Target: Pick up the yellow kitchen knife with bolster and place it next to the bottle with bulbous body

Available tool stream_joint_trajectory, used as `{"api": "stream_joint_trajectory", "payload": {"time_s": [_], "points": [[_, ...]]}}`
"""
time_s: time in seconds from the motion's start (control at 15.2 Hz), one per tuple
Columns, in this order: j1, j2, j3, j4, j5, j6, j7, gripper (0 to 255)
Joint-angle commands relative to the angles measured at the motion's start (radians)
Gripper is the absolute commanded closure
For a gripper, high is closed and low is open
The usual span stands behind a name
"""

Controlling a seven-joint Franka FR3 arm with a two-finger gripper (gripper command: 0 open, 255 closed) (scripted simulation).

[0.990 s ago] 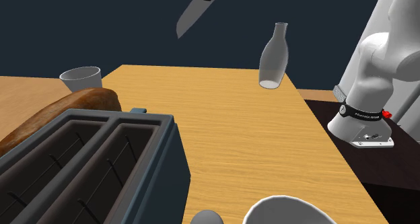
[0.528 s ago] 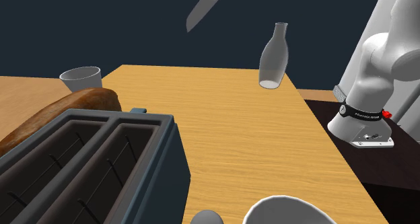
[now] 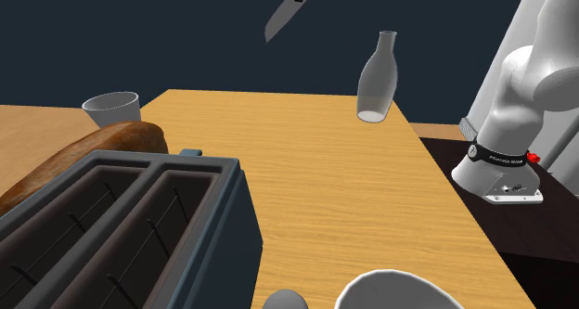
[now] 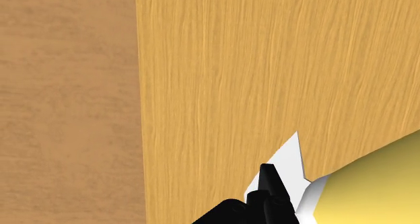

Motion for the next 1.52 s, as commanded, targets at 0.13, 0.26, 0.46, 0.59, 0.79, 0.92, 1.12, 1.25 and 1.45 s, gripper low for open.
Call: {"api": "stream_joint_trajectory", "payload": {"time_s": [0.13,0.26,0.46,0.59,0.79,0.92,1.12,1.25,1.45], "points": [[-0.003,-0.016,-0.002,-0.076,0.002,0.061,-0.006,255],[-0.003,-0.022,-0.003,-0.111,0.003,0.089,-0.006,255],[-0.003,-0.030,-0.003,-0.161,0.004,0.132,-0.006,255],[-0.004,-0.033,-0.003,-0.192,0.004,0.160,-0.007,255],[-0.004,-0.037,-0.003,-0.237,0.005,0.201,-0.007,255],[-0.004,-0.038,-0.003,-0.265,0.005,0.228,-0.007,255],[-0.004,-0.038,-0.003,-0.306,0.005,0.268,-0.006,255],[-0.004,-0.037,-0.003,-0.331,0.005,0.295,-0.006,255],[-0.004,-0.034,-0.003,-0.368,0.004,0.335,-0.006,255]]}}
